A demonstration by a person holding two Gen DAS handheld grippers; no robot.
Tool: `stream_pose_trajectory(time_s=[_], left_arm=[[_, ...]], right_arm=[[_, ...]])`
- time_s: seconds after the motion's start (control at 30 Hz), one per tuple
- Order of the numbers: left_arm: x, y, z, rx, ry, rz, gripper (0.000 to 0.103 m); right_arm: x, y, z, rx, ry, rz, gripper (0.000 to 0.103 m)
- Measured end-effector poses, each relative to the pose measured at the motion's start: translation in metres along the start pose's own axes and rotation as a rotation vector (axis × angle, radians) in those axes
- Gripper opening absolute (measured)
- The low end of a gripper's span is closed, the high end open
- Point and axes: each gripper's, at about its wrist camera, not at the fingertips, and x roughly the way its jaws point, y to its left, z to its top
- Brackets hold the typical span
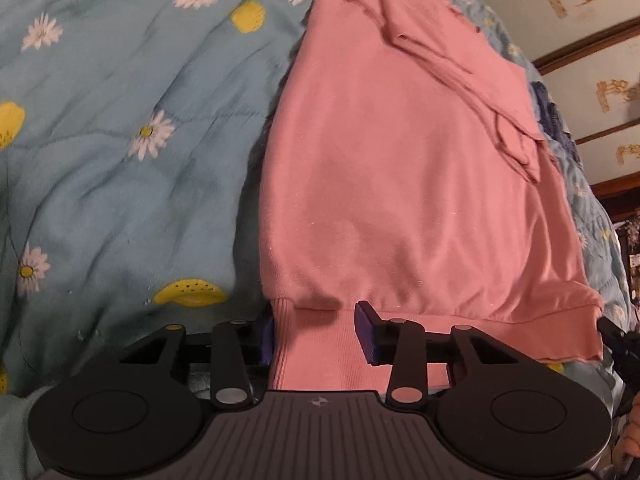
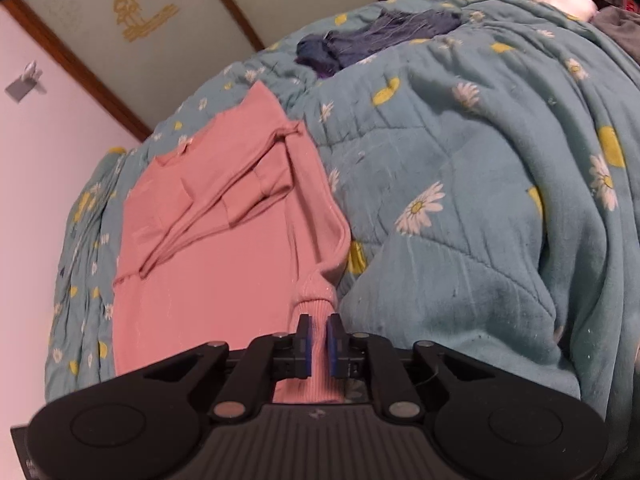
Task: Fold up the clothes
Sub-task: 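Close the left gripper and the right gripper on the ribbed hem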
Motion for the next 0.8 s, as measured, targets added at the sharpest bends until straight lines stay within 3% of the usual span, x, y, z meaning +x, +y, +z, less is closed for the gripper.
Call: stream_pose_trajectory(time_s=[0.1, 0.3, 0.4, 0.47, 0.5, 0.57, 0.63, 0.8], left_arm=[[0.005, -0.001, 0.001, -0.006, 0.028, 0.008, 0.042], [0.004, 0.003, 0.002, -0.043, 0.013, -0.018, 0.043], [0.004, 0.005, 0.003, -0.067, 0.004, -0.04, 0.045], [0.006, 0.005, 0.003, -0.075, -0.004, -0.058, 0.046], [0.007, 0.005, 0.003, -0.075, -0.009, -0.06, 0.043], [0.006, 0.004, 0.003, -0.083, -0.028, -0.059, 0.009], [0.001, 0.008, 0.003, -0.104, -0.048, -0.075, 0.007], [-0.034, 0.012, -0.002, -0.145, -0.091, -0.181, 0.006]], right_arm=[[0.0, -0.002, -0.001, 0.008, 0.016, 0.016, 0.025], [0.0, 0.001, -0.003, 0.004, 0.029, 0.017, 0.032], [0.002, 0.005, -0.005, 0.0, 0.023, 0.024, 0.042], [0.006, 0.01, -0.005, -0.02, 0.026, 0.018, 0.038], [0.013, 0.014, -0.007, -0.039, 0.037, -0.009, 0.008], [0.019, 0.015, -0.009, -0.036, 0.038, -0.039, 0.007], [0.017, 0.013, -0.01, -0.013, 0.028, -0.041, 0.007], [-0.018, -0.007, -0.002, 0.102, -0.01, 0.065, 0.006]])
